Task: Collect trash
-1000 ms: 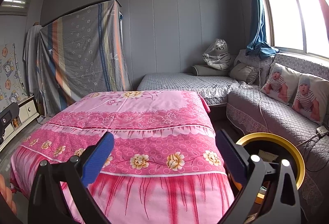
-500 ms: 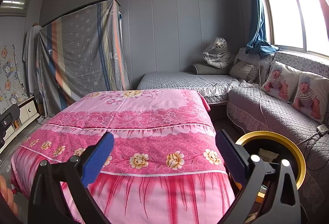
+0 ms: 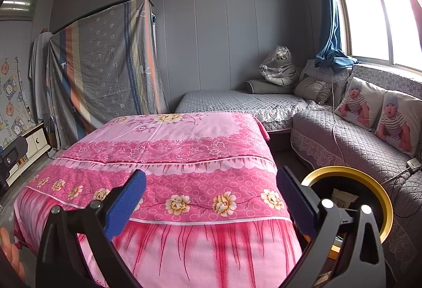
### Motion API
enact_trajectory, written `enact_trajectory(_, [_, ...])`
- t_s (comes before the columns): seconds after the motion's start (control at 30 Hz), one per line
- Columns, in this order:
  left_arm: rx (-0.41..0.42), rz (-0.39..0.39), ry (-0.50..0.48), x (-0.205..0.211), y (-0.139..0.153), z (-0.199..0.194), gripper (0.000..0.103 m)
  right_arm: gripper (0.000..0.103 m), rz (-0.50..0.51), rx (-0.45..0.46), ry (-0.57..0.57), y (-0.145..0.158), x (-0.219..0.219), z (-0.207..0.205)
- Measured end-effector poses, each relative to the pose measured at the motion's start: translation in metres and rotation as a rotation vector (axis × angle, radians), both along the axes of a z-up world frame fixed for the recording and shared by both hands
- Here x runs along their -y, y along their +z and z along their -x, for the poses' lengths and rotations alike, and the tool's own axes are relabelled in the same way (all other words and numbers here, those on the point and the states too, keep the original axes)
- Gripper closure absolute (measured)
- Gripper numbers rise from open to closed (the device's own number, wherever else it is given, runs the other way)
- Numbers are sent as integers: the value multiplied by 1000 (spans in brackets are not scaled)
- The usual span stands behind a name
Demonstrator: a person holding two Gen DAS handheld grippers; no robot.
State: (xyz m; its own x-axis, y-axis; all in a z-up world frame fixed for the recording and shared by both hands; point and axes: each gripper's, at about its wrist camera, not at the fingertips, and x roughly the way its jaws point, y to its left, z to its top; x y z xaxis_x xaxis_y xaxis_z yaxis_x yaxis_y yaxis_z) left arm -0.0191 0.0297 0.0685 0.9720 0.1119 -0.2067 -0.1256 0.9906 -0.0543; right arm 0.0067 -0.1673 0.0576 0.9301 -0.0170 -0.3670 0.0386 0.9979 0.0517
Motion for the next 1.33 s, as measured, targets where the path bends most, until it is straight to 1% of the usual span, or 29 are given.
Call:
enact_trajectory(0.7, [-15,2,-14,3,-3,-3,8,8,-12,-23,-2,-4,4,-3])
enact_trajectory(0.87, [-38,19,-32,0,-4,-7,8,8,-16,-29,-3,-6,4,-4])
enact_trajectory(0.97, [-41,5,-30,1,-6,-8,8,8,-20,-35,-5,-7,4,-5])
enact_trajectory(1.07, [-48,19,-41,0,-6,-9,8,8,-23,-39,-6,-9,4,-6])
enact_trajectory(1.33, [-46,7,-41,2,-5,-10,8,8,-28,-47,-7,-9,6,-7])
